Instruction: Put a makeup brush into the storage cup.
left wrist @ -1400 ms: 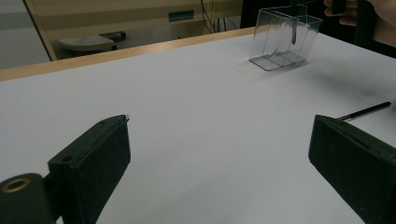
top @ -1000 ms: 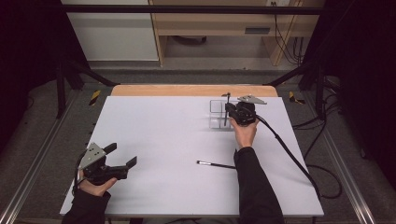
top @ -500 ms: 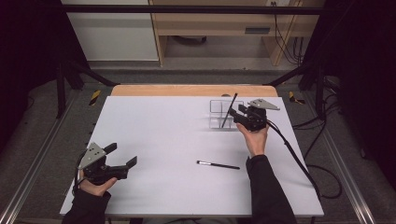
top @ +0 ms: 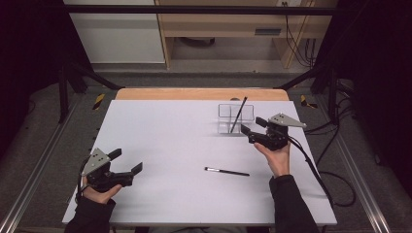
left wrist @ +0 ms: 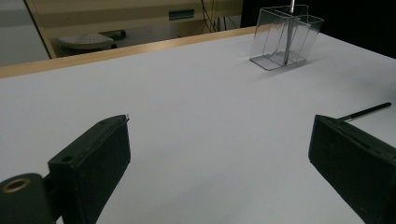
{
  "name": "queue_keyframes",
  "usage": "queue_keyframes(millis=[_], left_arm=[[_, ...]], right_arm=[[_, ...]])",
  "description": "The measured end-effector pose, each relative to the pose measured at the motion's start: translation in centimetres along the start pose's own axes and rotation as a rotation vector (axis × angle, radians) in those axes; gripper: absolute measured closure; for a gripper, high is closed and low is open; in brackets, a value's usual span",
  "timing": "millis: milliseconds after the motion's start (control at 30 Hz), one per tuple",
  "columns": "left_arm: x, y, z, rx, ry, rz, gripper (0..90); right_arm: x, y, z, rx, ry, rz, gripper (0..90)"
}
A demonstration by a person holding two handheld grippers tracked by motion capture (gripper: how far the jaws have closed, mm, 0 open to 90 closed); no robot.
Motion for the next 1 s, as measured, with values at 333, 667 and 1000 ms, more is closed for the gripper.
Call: queue_keyframes(millis=[333, 667, 1000], left_arm=[[0.0, 0.0, -0.1, 0.002, -0.002, -0.001, 5.2], [0.0, 0.0, 0.0, 0.003, 0.000, -0.002, 5.2], [0.0, 0.1, 0.0, 0.009, -0.003, -0.001, 5.1]], right_arm=[[3.2, 1.8, 1.0, 0.046, -0.022, -0.033, 10.9], [5.2, 2.3, 1.8, 0.059, -0.035, -0.027, 5.6], [7.4, 1.8, 3.5, 0.065, -0.032, 0.004, 3.6]])
Point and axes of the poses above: each handheld gripper's, and its own axes: x roughly backward along the jaws, z roughly out of its underside, y roughly to its left, the point moved 4 cm from there along -x, roughly forward along the jaws, and after that the axes turned 2 degrees about y, right-handed, at the moved point
